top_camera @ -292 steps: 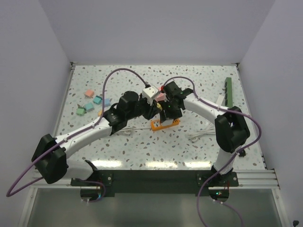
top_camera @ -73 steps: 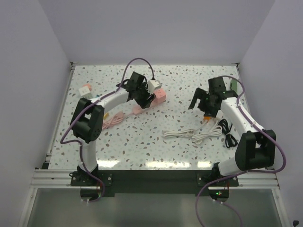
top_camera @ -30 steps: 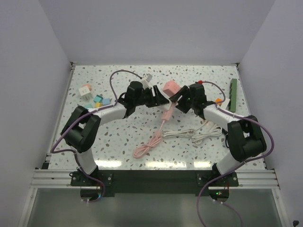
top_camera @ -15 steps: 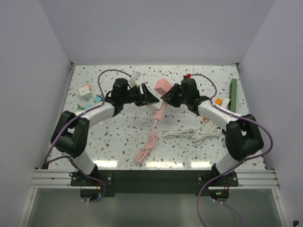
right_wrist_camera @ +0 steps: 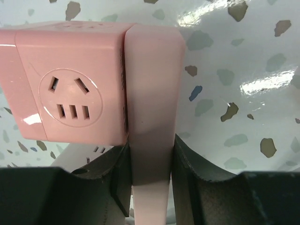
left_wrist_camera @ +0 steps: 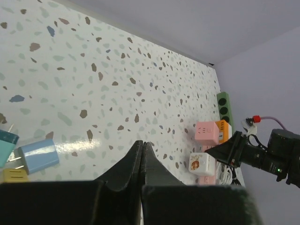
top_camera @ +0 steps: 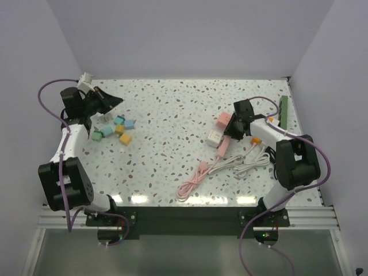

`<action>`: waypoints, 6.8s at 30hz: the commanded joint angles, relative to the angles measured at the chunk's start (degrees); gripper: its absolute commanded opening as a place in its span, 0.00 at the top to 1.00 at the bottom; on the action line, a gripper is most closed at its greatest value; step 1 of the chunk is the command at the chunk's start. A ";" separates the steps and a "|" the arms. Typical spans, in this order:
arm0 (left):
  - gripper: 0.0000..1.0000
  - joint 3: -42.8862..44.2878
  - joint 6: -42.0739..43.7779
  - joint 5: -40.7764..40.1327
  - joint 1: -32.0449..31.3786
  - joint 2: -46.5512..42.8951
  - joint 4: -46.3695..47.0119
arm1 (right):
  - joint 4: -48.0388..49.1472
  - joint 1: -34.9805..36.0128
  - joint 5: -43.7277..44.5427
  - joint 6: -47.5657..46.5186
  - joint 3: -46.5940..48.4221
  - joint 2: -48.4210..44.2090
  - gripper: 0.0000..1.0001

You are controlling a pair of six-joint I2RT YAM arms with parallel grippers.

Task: Pull the plug off the socket

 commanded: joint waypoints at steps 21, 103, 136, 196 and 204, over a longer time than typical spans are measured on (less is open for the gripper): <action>0.59 8.22 14.74 -33.09 -0.76 12.15 -20.07 | 4.36 2.48 -15.62 -8.12 0.07 -7.54 1.00; 1.00 6.80 15.34 -12.69 -5.27 11.07 -20.06 | 1.63 -1.91 -19.03 -10.85 0.77 -7.54 1.00; 0.00 4.96 1.30 -12.62 -29.91 3.52 -7.26 | 2.78 5.47 -29.41 -11.29 7.27 -1.92 1.00; 1.00 -0.05 -8.82 -8.57 -30.64 -3.59 7.80 | -1.62 5.21 -18.50 -8.03 6.05 1.95 1.00; 0.00 0.56 -7.06 -9.45 -34.24 1.85 7.97 | 1.46 5.65 -25.80 -8.82 6.48 0.19 1.00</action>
